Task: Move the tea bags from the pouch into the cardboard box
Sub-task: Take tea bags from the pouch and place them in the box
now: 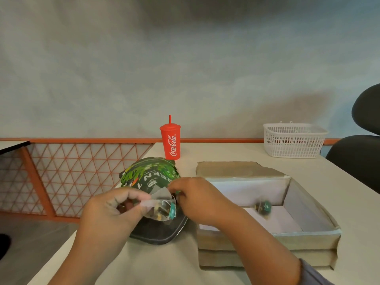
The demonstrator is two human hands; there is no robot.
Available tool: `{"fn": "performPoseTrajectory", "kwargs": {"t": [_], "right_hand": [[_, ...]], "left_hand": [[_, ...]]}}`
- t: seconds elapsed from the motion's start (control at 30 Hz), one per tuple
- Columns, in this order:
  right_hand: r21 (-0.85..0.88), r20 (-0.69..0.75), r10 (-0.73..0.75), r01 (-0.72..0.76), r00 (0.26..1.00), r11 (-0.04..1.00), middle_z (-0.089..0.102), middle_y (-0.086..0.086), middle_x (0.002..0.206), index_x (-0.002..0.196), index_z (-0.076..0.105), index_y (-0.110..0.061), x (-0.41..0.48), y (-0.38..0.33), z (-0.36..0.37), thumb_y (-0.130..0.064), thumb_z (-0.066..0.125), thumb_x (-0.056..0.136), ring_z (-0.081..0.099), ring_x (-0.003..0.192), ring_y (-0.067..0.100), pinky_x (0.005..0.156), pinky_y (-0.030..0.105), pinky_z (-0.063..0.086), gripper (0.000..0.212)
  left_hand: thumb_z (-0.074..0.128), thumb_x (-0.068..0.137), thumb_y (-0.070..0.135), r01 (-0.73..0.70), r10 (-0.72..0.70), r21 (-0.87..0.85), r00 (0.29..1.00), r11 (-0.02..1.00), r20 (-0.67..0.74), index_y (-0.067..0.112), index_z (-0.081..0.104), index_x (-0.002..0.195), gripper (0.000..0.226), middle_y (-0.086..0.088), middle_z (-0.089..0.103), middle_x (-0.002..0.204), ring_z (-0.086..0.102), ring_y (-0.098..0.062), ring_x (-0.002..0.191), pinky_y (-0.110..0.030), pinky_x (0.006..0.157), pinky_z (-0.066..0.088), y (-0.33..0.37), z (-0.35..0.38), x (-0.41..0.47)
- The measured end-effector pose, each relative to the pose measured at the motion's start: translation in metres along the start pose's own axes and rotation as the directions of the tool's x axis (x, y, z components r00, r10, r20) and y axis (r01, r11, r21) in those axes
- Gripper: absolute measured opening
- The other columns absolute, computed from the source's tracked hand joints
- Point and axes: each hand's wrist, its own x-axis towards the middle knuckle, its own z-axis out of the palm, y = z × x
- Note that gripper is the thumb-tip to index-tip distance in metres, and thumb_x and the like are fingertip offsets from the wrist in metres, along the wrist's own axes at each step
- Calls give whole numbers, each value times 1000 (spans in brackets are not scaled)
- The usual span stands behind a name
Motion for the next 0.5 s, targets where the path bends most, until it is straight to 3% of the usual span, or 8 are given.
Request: {"fn": "performPoseTrajectory", "kwargs": {"t": [0.13, 0.2, 0.27, 0.33, 0.4, 0.5], "right_hand": [[497, -43, 68, -37, 997, 867, 62, -10, 98, 103, 65, -24, -13, 4, -33, -25, 44, 96, 57, 94, 6, 81, 23, 47, 22], [585, -50, 24, 10, 998, 811, 63, -15, 93, 98, 64, -29, -23, 4, -48, -35, 50, 90, 58, 84, 0, 70, 15, 47, 17], [565, -93, 20, 36, 995, 824, 63, -17, 88, 95, 64, -33, -30, 9, -55, -40, 61, 80, 57, 73, -2, 61, 11, 46, 17], [494, -164, 39, 48, 986, 868, 65, -14, 81, 89, 68, -30, -31, 16, -57, -30, 69, 79, 55, 64, -1, 58, 15, 46, 10], [426, -220, 52, 49, 974, 903, 65, -13, 71, 78, 70, -27, -31, 22, -59, -21, 69, 80, 54, 61, -3, 56, 13, 45, 6], [357, -259, 109, -9, 960, 934, 61, -14, 63, 68, 67, -26, -30, 33, -62, -15, 67, 81, 52, 61, -3, 57, 11, 43, 18]], "left_hand": [[78, 65, 10, -30, 30, -3, 999, 1000, 19, 35, 70, 67, 26, 0, 61, 58, 49, -2, 51, -9, 44, 35, 11, 15, 15], [78, 66, 12, -88, 87, 3, 995, 996, 52, 35, 69, 73, 26, -6, 60, 61, 49, -9, 51, -12, 45, 37, 17, 26, 23], [82, 64, 23, -136, 137, -20, 987, 990, 81, 35, 68, 74, 21, -10, 61, 63, 48, -18, 51, -23, 47, 42, 24, 38, 30], [77, 62, 34, -184, 187, -34, 976, 982, 108, 35, 68, 74, 15, -8, 59, 60, 44, -17, 48, -26, 44, 40, 28, 52, 33], [81, 65, 22, -211, 216, -48, 970, 976, 114, 31, 69, 72, 17, -4, 59, 60, 40, -9, 47, -18, 42, 35, 27, 64, 33], [77, 68, 5, -218, 220, -32, 967, 976, 132, 31, 68, 71, 28, 10, 65, 71, 48, -6, 54, -10, 48, 40, 25, 75, 30]]}}
